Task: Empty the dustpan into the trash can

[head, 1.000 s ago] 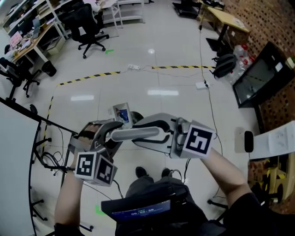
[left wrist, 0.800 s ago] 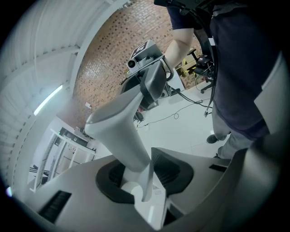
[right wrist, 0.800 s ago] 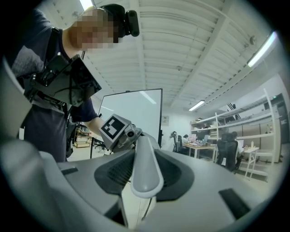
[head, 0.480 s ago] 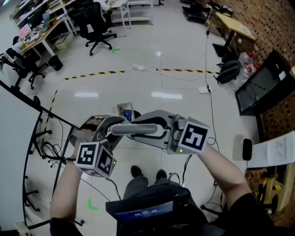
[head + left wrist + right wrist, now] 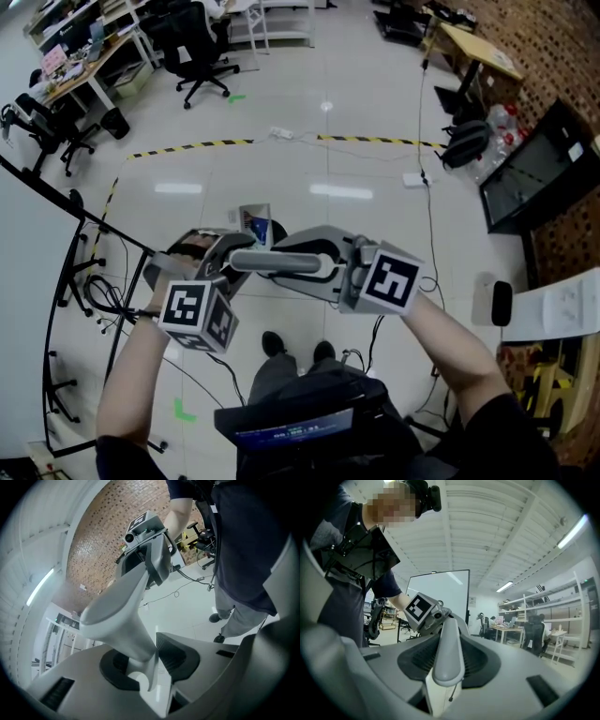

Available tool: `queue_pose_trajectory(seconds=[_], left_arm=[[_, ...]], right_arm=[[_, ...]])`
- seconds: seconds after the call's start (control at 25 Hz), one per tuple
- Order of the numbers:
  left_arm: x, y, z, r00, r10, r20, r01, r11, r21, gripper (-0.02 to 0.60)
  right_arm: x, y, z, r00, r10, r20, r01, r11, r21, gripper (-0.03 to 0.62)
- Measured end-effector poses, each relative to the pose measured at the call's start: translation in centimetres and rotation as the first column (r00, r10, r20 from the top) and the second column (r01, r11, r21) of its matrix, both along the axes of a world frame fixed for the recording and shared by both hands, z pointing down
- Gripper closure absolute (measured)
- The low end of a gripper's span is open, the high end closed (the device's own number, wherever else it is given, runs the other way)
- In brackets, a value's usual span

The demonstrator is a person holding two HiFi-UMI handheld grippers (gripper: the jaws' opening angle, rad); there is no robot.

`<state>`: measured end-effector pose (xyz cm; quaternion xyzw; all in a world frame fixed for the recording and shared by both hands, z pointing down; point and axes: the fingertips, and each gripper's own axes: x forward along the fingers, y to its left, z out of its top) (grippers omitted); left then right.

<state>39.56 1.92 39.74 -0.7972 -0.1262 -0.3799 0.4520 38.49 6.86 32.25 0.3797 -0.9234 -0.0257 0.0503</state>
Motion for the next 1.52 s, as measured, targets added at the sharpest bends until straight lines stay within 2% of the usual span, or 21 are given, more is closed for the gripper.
queue_pose_trajectory(seconds=[0.32,0.52,0.8,1.08,1.36,1.52], left_arm=[[1.2,1.9,1.0,0.997,0.043,0.066,-0.045,0.998,0.037,0.479],[1.1,4.1,2.0,0.990,0.091,0.111,-0.097,0.994,0.050,0.480],[0.7,6.3,3.3,0.984,0.122,0.127,-0.131,0.989,0.065,0.492],[-0.4,8.3,4.4,0.980,0.154,0.129,-0.163,0.985,0.057,0.498],[-2.6,9.6,4.8,0.976,0.187,0.116,-0.193,0.980,0.040,0.500],[-3.9,10.4,5.8,0.972,0.206,0.116,-0.215,0.974,0.071,0.500]], right_arm=[[1.5,1.7,0.9,1.000,0.017,0.024,-0.017,1.000,-0.001,0.451],[1.4,3.7,2.1,1.000,0.026,-0.017,-0.026,1.000,-0.005,0.451],[1.0,6.4,3.5,0.998,0.060,0.007,-0.059,0.998,-0.011,0.453],[-0.3,8.3,4.8,0.994,0.079,-0.077,-0.081,0.997,-0.021,0.453],[-2.8,9.3,5.4,0.986,0.125,-0.110,-0.128,0.991,-0.024,0.453],[-4.3,10.4,6.3,0.980,0.135,-0.150,-0.143,0.989,-0.043,0.453]])
